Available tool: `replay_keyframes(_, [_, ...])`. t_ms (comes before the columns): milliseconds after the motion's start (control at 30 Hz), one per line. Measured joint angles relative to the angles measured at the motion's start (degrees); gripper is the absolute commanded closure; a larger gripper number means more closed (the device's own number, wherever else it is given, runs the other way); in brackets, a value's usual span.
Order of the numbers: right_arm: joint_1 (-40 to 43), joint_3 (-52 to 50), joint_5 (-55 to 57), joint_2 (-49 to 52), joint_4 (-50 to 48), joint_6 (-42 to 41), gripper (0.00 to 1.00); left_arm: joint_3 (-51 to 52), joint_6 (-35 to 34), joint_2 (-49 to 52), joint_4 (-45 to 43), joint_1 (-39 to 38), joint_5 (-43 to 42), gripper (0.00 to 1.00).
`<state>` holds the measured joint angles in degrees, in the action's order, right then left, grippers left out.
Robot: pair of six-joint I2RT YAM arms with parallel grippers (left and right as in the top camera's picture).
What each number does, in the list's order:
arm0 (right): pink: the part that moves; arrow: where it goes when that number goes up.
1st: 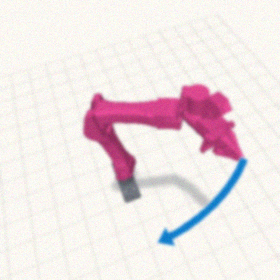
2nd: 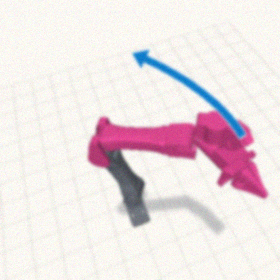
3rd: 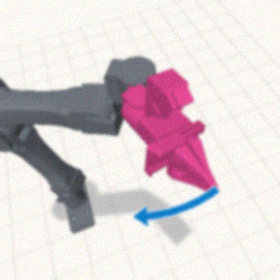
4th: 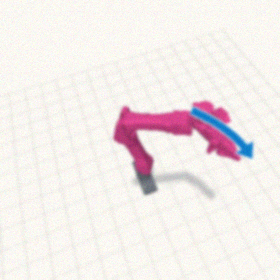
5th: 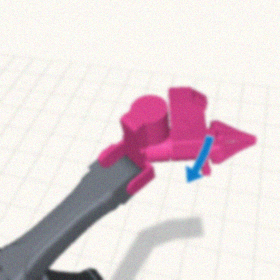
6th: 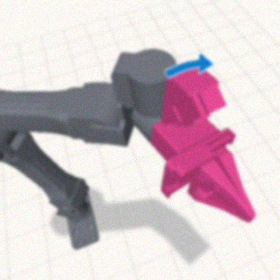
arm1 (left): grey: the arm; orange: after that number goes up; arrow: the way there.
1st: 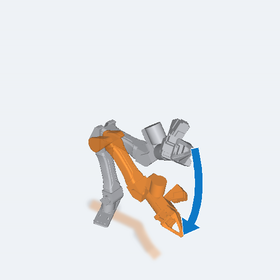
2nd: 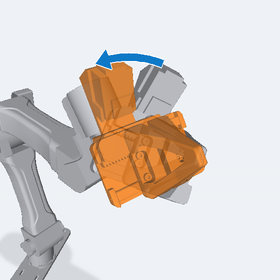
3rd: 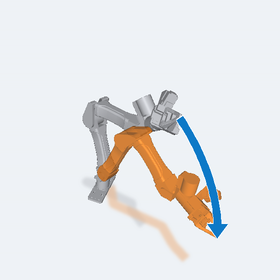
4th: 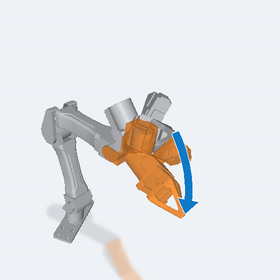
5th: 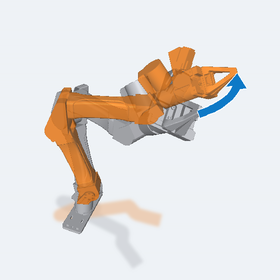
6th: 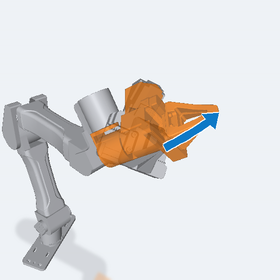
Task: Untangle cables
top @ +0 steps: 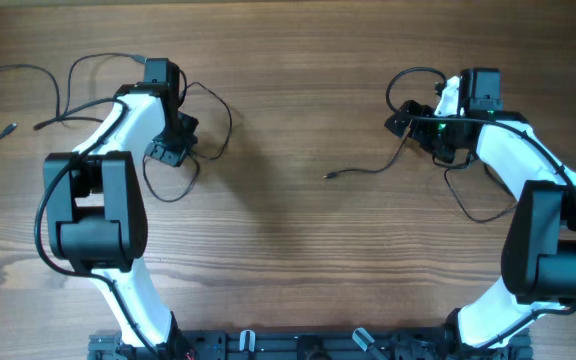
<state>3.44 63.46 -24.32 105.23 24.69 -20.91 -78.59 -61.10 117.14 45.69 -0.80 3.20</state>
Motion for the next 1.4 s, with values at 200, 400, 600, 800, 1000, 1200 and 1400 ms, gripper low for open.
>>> replay_keyframes(200, [0.00, 0.00, 0.02, 0.02, 0.11, 0.00, 0.00, -0.66, 3.32, -6.62, 7.63, 3.78, 0.81, 0.96])
replay_keyframes(400, [0.02, 0.00, 0.02, 0.00, 0.17, 0.00, 0.00, -3.21, 4.74, -22.95, 18.08, 12.46, 5.95, 0.96])
replay_keyframes(600, [0.00, 0.00, 0.00, 0.00, 0.15, 0.00, 0.00, -3.21, 6.64, -24.79, 23.82, 25.83, 9.99, 0.96])
replay_keyframes(800, [0.00, 0.00, 0.02, 0.00, 0.17, 0.00, 0.00, -3.21, 7.52, -24.79, 20.90, 45.27, 10.71, 0.96])
replay_keyframes(1000, [0.00, 0.00, 0.00, 0.02, 0.17, 0.00, 0.00, -3.13, 9.18, -24.79, 7.43, 57.75, 6.64, 0.96])
replay_keyframes(1200, [0.00, 0.00, 0.00, 0.00, 0.20, 0.00, 0.00, -3.13, 10.01, -20.68, 0.04, 59.80, 3.54, 0.96])
replay_keyframes(1400, [0.00, 0.00, 0.00, 0.00, 0.17, 0.00, 0.00, -3.13, 10.08, -10.84, -4.98, 59.80, 2.84, 0.95])
